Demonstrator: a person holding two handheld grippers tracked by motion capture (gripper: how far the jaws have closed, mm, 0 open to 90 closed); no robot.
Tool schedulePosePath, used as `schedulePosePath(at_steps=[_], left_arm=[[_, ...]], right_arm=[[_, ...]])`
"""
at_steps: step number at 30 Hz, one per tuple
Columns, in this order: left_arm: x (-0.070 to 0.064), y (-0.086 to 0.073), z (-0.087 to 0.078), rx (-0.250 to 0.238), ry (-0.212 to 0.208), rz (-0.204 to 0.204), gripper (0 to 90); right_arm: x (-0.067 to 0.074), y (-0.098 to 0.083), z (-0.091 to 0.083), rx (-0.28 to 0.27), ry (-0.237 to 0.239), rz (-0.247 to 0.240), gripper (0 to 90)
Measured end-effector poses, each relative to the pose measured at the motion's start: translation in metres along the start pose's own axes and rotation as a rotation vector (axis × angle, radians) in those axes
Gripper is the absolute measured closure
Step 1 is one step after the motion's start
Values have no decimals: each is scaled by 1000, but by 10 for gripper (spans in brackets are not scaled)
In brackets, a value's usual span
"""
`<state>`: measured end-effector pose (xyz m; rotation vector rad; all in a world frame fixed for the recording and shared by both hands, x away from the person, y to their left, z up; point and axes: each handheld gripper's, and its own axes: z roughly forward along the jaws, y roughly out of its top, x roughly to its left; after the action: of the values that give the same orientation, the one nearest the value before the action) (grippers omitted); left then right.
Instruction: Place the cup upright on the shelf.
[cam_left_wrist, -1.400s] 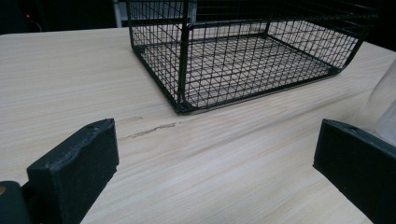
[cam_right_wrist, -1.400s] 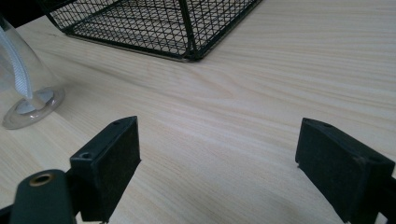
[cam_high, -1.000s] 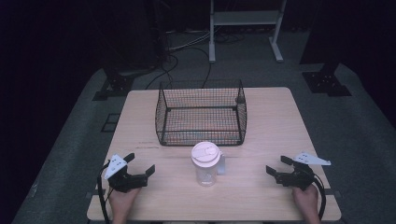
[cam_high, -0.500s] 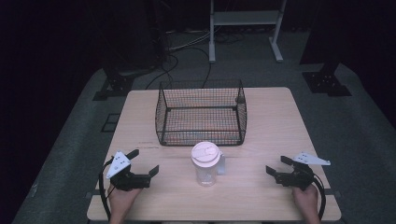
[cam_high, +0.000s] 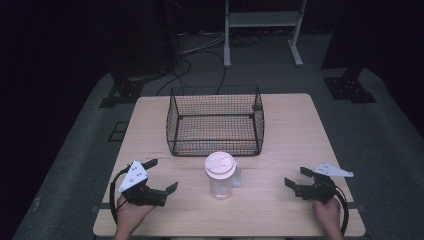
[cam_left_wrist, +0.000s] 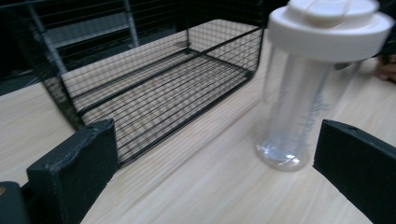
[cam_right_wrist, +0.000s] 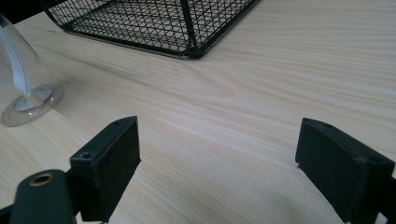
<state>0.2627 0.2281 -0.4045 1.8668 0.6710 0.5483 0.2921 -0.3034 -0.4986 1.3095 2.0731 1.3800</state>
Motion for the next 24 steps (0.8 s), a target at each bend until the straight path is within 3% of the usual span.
schedulePosePath(at_steps=[15,20,24], left_arm=[[-13,22,4,23,-100,37,0],[-15,29,5,24,-166,24,0],[-17,34,7,42,-186,25,0]], right_arm=[[-1,0,0,-6,7,3,129],[-1,0,0,-8,10,2,129],[-1,0,-1,-10,15,3,129]])
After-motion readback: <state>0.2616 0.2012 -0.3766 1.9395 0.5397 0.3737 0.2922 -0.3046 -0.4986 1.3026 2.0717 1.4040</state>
